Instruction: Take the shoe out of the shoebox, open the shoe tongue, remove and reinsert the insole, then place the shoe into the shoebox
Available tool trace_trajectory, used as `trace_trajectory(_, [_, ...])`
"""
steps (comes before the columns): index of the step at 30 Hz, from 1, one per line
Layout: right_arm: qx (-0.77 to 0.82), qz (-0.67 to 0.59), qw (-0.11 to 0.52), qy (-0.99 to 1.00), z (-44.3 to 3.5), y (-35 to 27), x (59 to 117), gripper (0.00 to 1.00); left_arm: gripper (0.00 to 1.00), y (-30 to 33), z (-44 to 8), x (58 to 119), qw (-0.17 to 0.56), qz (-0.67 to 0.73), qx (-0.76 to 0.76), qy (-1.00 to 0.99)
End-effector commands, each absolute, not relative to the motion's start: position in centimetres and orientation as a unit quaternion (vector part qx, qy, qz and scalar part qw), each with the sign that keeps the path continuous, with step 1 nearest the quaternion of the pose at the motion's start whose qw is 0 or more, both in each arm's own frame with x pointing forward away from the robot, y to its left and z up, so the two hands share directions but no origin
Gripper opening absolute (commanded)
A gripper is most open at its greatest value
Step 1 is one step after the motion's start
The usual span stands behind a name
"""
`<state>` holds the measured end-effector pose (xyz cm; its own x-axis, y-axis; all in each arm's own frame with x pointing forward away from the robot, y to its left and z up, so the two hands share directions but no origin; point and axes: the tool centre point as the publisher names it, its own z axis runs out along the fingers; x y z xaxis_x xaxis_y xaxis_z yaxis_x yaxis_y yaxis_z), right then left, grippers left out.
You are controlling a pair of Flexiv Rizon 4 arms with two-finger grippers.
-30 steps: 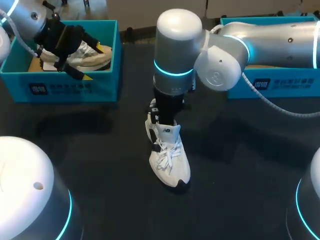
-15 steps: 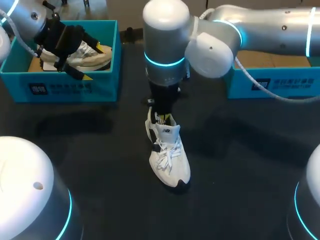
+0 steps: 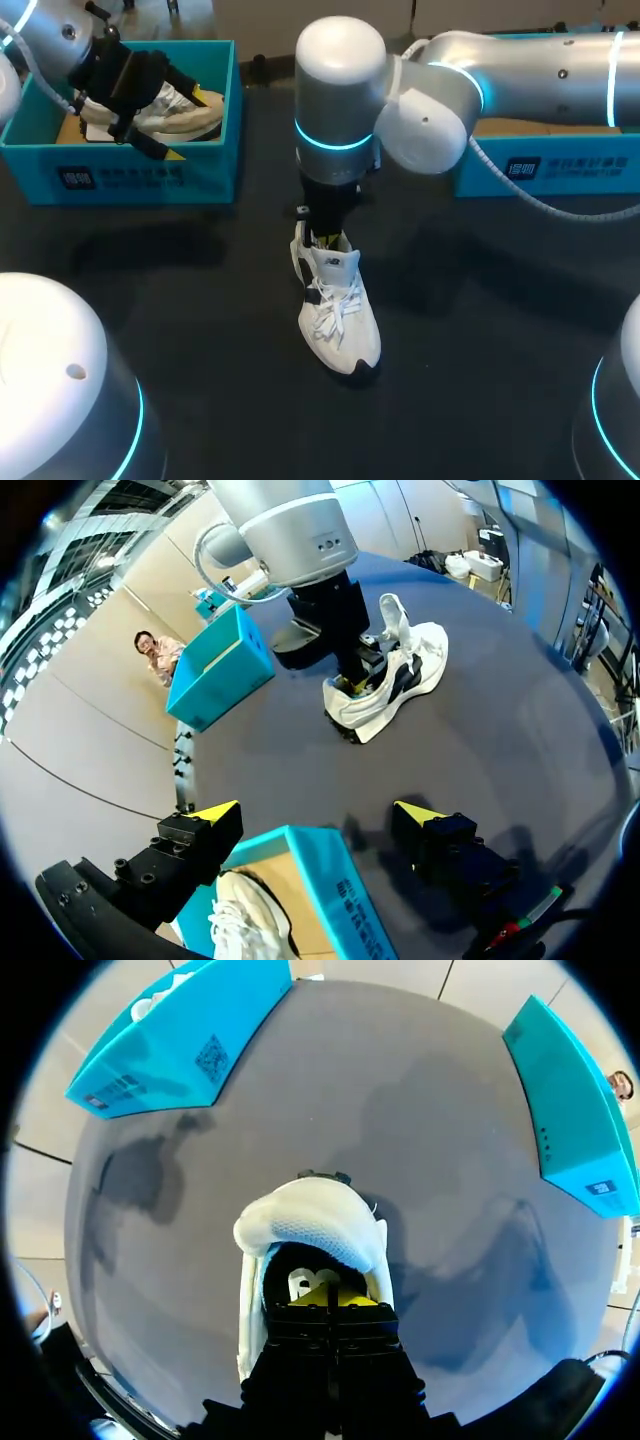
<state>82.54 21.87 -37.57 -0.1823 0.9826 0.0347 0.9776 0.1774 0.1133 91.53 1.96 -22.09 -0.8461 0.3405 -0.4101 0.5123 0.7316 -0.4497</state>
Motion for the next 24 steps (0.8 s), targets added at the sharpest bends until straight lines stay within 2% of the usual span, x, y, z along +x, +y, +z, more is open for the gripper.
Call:
trace_trajectory(1, [0.64,0.051,0.039,0.766,-36.1,22.1,82.1,0.0,1.0,2.0,-22.0,91.5,0.151,-0.282,0.232,0.919])
trace_trajectory(11, [0.628,0.074,0.054,0.773,-34.5,23.3,83.2,0.0,1.0,2.0,-22.0,91.5,0.151,-0.282,0.232,0.919])
trace_trajectory(24, [0.635,0.085,0.022,0.767,-38.5,24.0,83.9,0.0,1.0,2.0,-22.0,91.5,0.151,-0.282,0.232,0.919])
